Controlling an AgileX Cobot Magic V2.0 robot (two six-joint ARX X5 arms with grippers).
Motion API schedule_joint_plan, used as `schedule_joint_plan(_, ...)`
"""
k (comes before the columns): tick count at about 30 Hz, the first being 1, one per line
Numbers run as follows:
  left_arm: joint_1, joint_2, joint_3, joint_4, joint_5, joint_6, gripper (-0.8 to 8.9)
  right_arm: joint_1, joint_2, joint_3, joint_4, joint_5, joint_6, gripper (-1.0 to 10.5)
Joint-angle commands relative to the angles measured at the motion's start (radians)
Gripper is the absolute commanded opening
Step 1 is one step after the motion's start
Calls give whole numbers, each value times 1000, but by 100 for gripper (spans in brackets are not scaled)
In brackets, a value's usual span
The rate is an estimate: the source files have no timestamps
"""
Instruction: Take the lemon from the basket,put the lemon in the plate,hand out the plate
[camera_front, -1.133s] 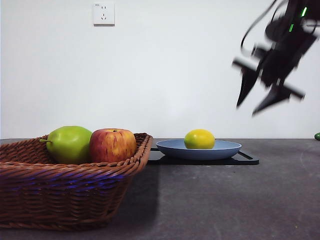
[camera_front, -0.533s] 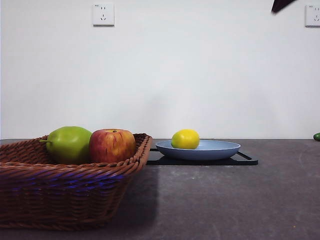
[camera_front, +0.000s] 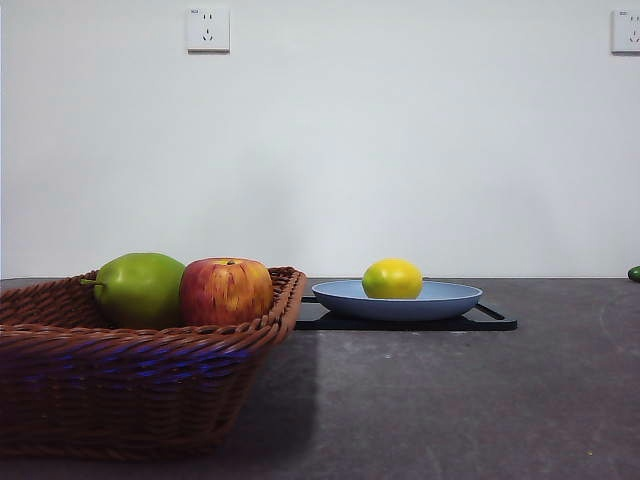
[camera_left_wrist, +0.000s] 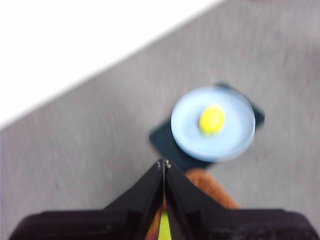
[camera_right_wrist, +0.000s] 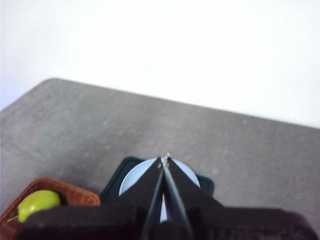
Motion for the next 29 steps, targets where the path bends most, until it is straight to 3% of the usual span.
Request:
schedule_joint_plan(1,0,-50,-44,64,3,8,6,10,-57,-78,71,29,-3,5)
schedule_joint_plan(7,5,-274,-399,323,-5,-12,6,33,-259,-387,290,53,24,5)
schedule_joint_plan(15,41,-630,-898,539,-63,-92,6,116,-504,-717,465,229,35,5)
schedule_joint_plan(18,50,-753,-1041,582,-91,-135,6,146,-587,-802,480,256,35,5)
schedule_joint_plan(24,55,-952,-1222,618,-121,-197,6,199,-722,-969,535,255,54,5)
schedule_joint_plan(29,55,-1011,-1245,621,-169,-177,7,202,-737,-1010,555,266,53,10)
